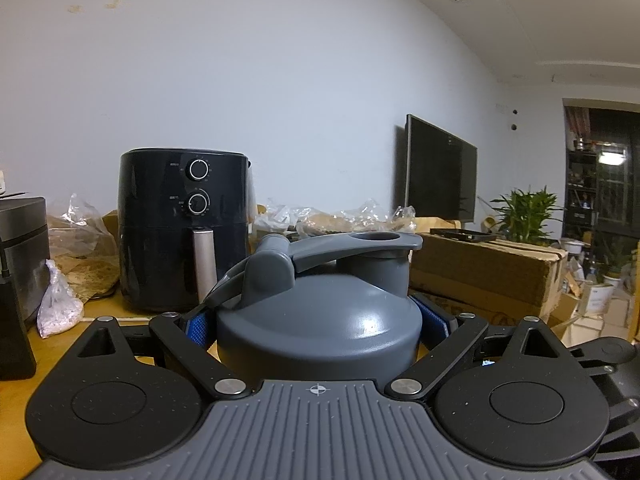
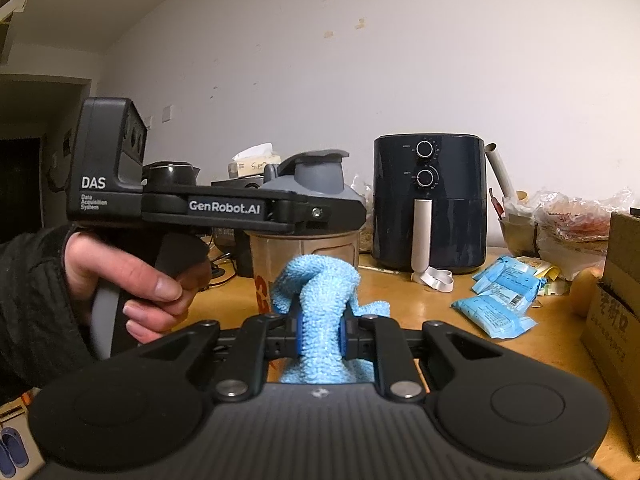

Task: Clean container
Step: 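Wipe the blue cloth along the bottle wall with the right gripper while the left gripper holds it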

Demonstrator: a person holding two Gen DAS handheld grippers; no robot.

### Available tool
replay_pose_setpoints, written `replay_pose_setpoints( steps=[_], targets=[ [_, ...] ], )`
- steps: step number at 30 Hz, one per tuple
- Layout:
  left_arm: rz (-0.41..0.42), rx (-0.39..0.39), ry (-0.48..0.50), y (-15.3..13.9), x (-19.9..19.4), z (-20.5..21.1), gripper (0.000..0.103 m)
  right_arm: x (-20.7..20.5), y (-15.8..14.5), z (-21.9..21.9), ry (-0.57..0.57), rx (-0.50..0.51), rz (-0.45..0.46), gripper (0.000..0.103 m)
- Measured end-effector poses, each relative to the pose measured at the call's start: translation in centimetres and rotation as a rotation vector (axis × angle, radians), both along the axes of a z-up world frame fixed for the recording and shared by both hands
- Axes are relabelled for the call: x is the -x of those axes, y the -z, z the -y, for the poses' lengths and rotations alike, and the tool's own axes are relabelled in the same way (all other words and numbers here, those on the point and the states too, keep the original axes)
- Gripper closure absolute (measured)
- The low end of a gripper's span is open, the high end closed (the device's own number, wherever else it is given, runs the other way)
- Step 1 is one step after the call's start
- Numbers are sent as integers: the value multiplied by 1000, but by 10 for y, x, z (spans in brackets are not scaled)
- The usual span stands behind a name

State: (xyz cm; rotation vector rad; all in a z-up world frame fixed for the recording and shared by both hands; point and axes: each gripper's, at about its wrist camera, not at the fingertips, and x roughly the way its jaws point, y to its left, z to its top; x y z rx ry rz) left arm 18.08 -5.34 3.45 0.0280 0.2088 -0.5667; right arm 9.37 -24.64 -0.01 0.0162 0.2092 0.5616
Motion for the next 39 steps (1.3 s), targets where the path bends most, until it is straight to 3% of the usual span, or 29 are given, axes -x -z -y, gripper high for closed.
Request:
replay_pose_setpoints(
  steps=[12, 23, 39],
  targets=[
    [-3, -1, 21, -1, -1, -2, 7, 4, -3, 0, -7, 17, 10, 92],
    [-6, 3, 176, 1, -12, -15, 7, -2, -6, -6, -24, 27, 32, 92],
    [-8, 3, 189, 2, -16, -15, 7, -14, -10, -15, -53, 71, 64, 91]
  ],
)
